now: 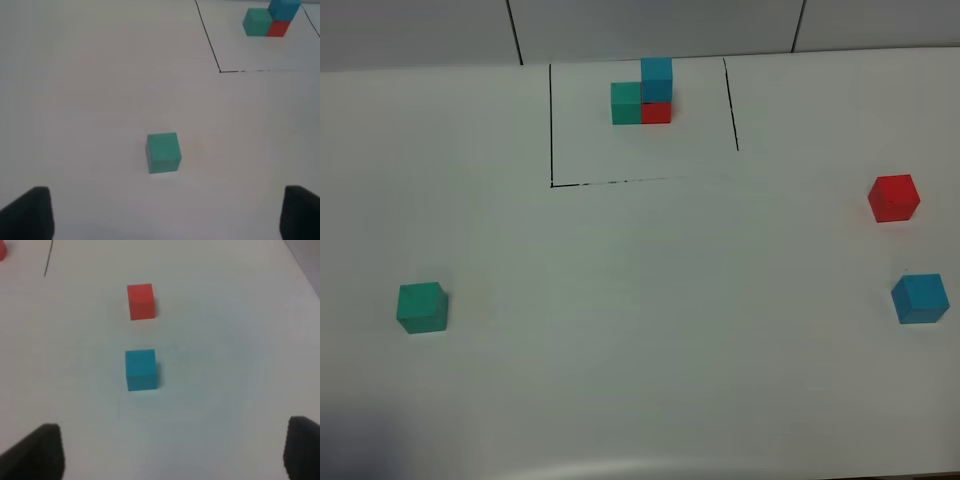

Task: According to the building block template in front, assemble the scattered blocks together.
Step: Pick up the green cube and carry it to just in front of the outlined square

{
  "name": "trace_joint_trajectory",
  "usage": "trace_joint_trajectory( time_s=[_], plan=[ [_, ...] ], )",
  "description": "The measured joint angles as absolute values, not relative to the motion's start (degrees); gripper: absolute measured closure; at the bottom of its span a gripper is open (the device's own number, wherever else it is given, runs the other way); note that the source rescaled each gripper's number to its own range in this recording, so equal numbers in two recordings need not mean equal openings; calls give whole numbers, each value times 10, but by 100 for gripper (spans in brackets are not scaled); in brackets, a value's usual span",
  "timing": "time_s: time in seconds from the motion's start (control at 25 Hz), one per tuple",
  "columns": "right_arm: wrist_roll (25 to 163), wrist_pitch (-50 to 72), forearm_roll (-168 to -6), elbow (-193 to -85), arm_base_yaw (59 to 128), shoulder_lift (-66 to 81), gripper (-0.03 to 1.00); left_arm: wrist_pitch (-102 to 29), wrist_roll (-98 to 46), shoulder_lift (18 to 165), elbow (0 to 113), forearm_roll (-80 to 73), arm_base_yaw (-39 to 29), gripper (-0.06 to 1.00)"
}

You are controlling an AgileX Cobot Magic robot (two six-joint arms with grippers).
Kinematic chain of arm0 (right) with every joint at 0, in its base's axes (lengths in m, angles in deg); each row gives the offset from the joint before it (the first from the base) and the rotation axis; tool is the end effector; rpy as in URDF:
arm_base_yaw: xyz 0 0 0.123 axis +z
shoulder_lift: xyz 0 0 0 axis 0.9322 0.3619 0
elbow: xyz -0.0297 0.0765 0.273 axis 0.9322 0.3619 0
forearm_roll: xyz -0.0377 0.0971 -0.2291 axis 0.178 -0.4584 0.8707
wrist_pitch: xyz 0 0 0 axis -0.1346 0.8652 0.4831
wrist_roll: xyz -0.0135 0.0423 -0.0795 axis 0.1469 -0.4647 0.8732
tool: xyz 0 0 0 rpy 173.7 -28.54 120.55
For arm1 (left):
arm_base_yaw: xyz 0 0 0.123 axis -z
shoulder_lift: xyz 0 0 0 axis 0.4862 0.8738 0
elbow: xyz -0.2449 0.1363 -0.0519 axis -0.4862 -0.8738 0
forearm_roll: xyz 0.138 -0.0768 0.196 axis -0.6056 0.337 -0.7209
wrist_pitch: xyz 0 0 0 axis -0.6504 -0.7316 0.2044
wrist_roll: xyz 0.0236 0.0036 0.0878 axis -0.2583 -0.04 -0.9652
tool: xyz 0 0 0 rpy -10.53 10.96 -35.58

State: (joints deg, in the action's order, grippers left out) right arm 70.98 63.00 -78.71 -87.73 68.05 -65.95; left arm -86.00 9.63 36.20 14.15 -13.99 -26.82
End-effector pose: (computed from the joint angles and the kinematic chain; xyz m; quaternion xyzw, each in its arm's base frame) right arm -0.0067 -0.0006 0.2771 0.0057 0.8524 -0.0074 0.5228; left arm 0.0425 -0.0057 0.3250 0.0022 0.8610 -0.0445 0.5066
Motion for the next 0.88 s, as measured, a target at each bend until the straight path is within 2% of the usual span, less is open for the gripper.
trace_joint_trajectory(
  time_s=[0.44, 0.72, 0.88],
  plan=[
    [710, 630, -787, -877, 681, -659, 20, -924, 97, 722, 274, -61, -268, -5],
    [706, 630, -786, -877, 681, -659, 20, -906, 97, 933, 283, -66, -267, -4],
    [706, 630, -786, -877, 681, -659, 21, -867, 105, 1002, 284, -99, -241, -3]
  ],
)
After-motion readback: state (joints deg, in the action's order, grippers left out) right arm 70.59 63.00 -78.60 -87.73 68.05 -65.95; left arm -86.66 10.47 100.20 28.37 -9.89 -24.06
